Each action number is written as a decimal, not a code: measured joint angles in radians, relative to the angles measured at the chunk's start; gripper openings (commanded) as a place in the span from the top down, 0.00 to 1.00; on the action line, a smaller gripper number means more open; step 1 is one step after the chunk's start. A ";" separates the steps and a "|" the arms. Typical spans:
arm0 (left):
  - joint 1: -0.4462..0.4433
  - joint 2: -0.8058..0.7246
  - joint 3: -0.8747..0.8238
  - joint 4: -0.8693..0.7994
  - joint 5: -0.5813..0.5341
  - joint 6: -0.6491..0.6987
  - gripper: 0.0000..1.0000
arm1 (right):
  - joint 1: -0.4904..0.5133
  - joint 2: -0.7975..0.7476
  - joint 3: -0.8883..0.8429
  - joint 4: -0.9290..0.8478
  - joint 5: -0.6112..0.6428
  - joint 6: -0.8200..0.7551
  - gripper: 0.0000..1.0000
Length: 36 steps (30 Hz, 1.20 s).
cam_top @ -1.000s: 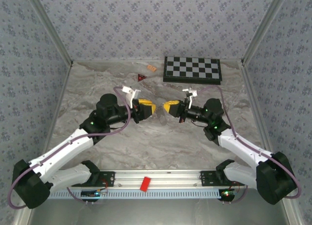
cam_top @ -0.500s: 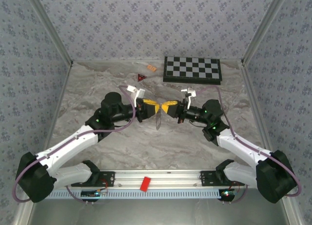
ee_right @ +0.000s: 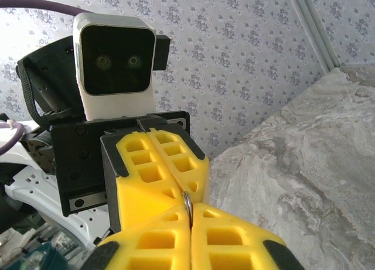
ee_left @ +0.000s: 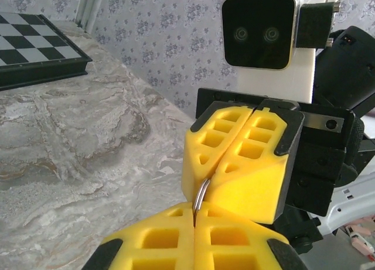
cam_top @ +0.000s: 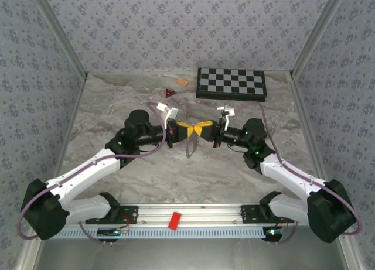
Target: Put the keys on the keyring
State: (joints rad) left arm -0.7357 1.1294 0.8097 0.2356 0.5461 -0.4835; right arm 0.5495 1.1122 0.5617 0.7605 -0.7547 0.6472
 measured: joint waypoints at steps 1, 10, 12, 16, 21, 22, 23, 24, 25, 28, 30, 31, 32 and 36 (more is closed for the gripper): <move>-0.004 0.000 0.000 0.000 0.000 0.000 1.00 | 0.000 -0.003 0.000 -0.010 0.001 -0.007 0.78; -0.006 -0.007 0.001 0.000 -0.099 -0.081 1.00 | -0.053 -0.179 -0.040 -0.085 0.107 -0.028 0.67; -0.005 -0.008 0.001 0.001 -0.116 -0.116 1.00 | -0.065 -0.210 -0.053 -0.094 0.134 -0.028 0.67; 0.007 -0.005 0.011 0.001 -0.143 -0.206 1.00 | -0.077 -0.233 -0.074 -0.105 0.172 -0.027 0.67; 0.034 0.010 0.032 0.008 -0.154 -0.300 1.00 | -0.079 -0.233 -0.090 -0.113 0.192 -0.027 0.67; 0.039 0.013 0.033 0.010 -0.154 -0.317 1.00 | -0.079 -0.233 -0.093 -0.115 0.193 -0.026 0.67; 0.043 0.016 0.033 0.012 -0.154 -0.332 1.00 | -0.079 -0.233 -0.095 -0.115 0.195 -0.027 0.68; 0.045 0.019 0.033 0.014 -0.154 -0.343 1.00 | -0.079 -0.233 -0.096 -0.116 0.196 -0.026 0.68; 0.047 0.023 0.033 0.014 -0.154 -0.352 1.00 | -0.079 -0.233 -0.098 -0.115 0.197 -0.026 0.68; 0.047 0.028 0.033 0.015 -0.154 -0.373 1.00 | -0.079 -0.233 -0.101 -0.119 0.202 -0.026 0.68; 0.047 0.029 0.033 0.021 -0.154 -0.379 1.00 | -0.079 -0.233 -0.102 -0.118 0.202 -0.027 0.69; 0.047 0.029 0.033 0.024 -0.154 -0.382 1.00 | -0.079 -0.233 -0.102 -0.118 0.202 -0.026 0.69; 0.047 0.029 0.033 0.029 -0.154 -0.382 1.00 | -0.079 -0.233 -0.103 -0.118 0.202 -0.027 0.69; 0.047 0.029 0.033 0.032 -0.146 -0.364 1.00 | -0.079 -0.228 -0.105 -0.119 0.202 -0.027 0.70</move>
State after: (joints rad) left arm -0.6888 1.1580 0.8429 0.2672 0.4000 -0.8474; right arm 0.4706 0.8845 0.4564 0.6418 -0.5529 0.6205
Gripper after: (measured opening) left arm 0.061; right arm 0.306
